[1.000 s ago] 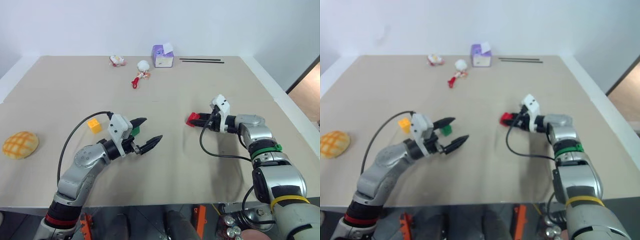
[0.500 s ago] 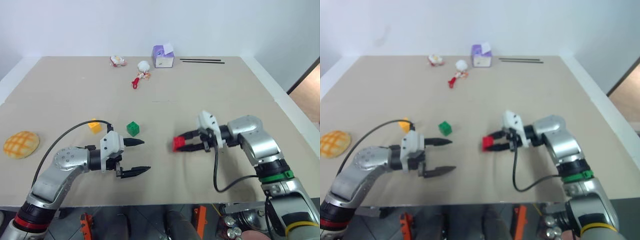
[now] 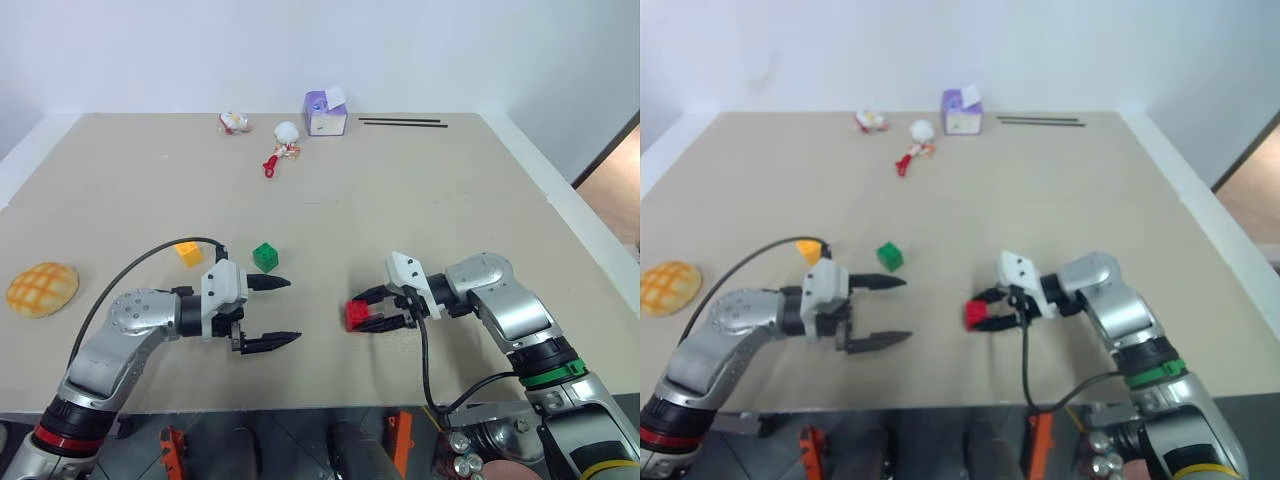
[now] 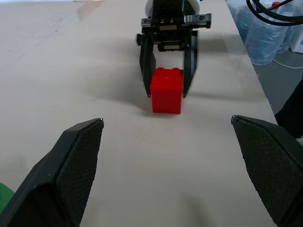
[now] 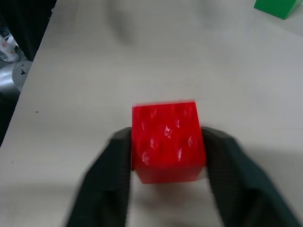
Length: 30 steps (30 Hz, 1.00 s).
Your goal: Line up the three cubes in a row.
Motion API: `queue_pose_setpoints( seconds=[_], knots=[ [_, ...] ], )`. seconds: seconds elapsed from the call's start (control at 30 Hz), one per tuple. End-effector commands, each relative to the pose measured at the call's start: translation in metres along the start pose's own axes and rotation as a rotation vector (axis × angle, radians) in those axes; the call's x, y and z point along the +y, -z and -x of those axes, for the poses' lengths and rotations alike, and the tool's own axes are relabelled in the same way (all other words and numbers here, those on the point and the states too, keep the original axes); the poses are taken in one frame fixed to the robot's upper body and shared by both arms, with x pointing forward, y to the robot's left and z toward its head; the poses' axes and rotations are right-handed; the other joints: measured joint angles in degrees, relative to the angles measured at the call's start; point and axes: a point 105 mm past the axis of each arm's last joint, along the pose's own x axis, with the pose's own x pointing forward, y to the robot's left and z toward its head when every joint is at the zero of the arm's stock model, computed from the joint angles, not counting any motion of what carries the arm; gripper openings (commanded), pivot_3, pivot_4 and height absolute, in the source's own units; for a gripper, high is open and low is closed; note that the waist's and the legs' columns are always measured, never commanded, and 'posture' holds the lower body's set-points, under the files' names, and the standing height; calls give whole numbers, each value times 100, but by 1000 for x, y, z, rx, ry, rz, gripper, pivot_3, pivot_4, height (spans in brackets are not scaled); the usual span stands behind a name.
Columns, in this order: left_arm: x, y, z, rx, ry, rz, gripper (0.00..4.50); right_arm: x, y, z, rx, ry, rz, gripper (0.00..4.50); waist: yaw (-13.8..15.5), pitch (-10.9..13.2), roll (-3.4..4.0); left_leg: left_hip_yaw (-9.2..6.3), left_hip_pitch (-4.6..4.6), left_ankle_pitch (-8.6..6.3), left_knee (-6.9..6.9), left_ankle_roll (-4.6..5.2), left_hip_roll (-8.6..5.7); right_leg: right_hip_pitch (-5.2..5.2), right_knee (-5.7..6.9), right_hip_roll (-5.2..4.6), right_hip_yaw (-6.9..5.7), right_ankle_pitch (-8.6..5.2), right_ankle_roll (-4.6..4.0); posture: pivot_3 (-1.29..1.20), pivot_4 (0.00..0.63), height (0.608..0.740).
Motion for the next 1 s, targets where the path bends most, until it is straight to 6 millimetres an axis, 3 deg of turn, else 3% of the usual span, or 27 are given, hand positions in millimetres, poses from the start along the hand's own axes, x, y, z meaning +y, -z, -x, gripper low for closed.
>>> queue_pose_setpoints(
  seconds=[0.03, 0.1, 0.13, 0.23, 0.37, 0.47, 0.6, 1.0],
  knots=[
    [4, -10, 1, -39, -40, -34, 4500, 3, -16, 4, -35, -15, 54, 3686, 0, 0, 0, 0, 0, 0, 0, 0, 0, 0, 0, 0, 0, 0, 0, 0, 150, 740],
    [5, -10, 0, -45, -55, -33, 4500, 4, -20, 5, -53, -18, 67, 4407, 0, 0, 0, -1, 0, 0, 0, 0, 0, 0, 0, 0, 0, 0, 1, 0, 150, 740],
    [5, -10, 0, -47, -64, -33, 4500, 5, -23, 6, -59, -22, 73, 4464, 0, 0, 0, -1, 0, 0, 0, 0, 0, 0, 0, 0, 0, 0, 1, 0, 150, 740],
    [9, -13, 2, -69, -120, -14, 4500, 8, -35, 11, -96, -32, 82, 4464, 0, 0, 0, -1, 0, 0, 0, 0, 0, 0, 0, 0, 0, 0, 1, 0, 150, 740],
    [31, -18, 11, -136, -367, 35, 4500, 0, -72, 28, -266, 42, 67, 4464, 7, 1, -1, -4, -2, 0, 1, 0, 0, 1, 1, 0, -1, 4, 9, 0, 150, 740],
    [44, -9, 14, -136, -547, 94, 4500, -10, -90, 38, -344, 126, 49, 4464, 5, 0, -2, -5, 0, 0, 6, 1, 0, 2, 3, 1, -1, 17, 26, 0, 150, 740],
    [58, 4, 11, -122, -686, 135, 4500, -16, -99, 41, -369, 195, 41, 4464, 11, -3, -7, -11, 0, 1, 8, 1, -1, 8, 3, 2, -5, 15, 25, 0, 150, 740],
    [91, 36, -10, -56, -562, 185, 4500, -16, -112, 39, -389, 205, 67, 4464, 21, -3, -6, -9, -4, 1, 3, 2, -4, 0, 3, 4, -2, 18, 26, 0, 150, 740]
  ],
)
